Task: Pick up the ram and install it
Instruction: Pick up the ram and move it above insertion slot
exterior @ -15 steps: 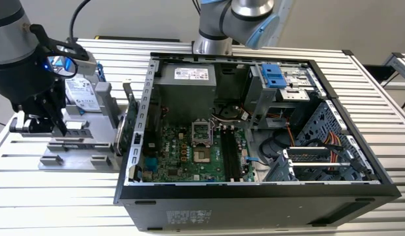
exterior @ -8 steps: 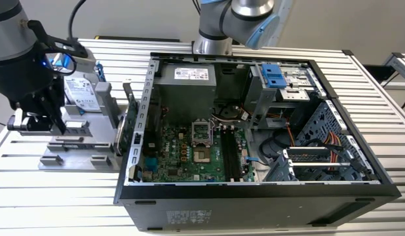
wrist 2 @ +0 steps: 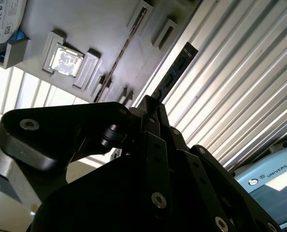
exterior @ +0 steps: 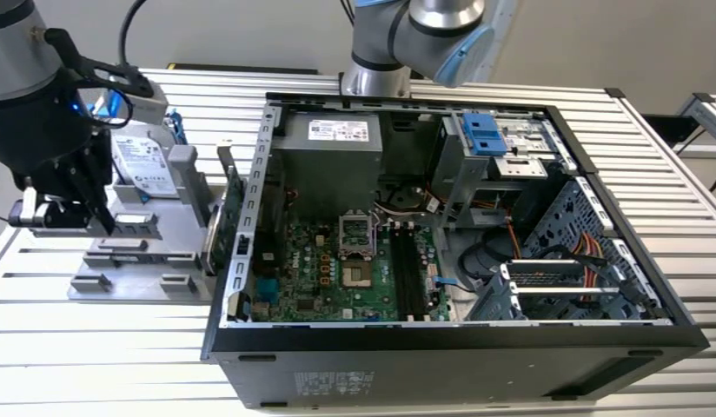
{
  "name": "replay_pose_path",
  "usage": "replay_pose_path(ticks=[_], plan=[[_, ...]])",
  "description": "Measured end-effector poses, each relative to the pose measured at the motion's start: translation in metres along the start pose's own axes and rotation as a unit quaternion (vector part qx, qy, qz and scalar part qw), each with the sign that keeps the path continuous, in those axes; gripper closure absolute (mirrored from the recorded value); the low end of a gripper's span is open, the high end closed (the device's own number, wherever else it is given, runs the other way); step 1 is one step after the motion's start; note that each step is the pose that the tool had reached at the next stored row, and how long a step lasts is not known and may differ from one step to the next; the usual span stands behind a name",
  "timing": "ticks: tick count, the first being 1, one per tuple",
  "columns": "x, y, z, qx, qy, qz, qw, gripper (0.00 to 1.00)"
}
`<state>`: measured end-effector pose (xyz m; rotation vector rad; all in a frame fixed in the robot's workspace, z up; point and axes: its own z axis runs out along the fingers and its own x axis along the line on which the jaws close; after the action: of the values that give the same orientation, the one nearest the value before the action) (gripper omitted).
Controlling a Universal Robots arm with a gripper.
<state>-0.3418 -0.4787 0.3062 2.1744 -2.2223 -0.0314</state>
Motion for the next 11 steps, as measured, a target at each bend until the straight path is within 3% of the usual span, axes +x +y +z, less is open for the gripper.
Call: replay_pose_path(ticks=[11], plan=[[0.0001, 0.0002, -0.0062, -0.0001, 0.0, 0.0, 1.0, 1.0]])
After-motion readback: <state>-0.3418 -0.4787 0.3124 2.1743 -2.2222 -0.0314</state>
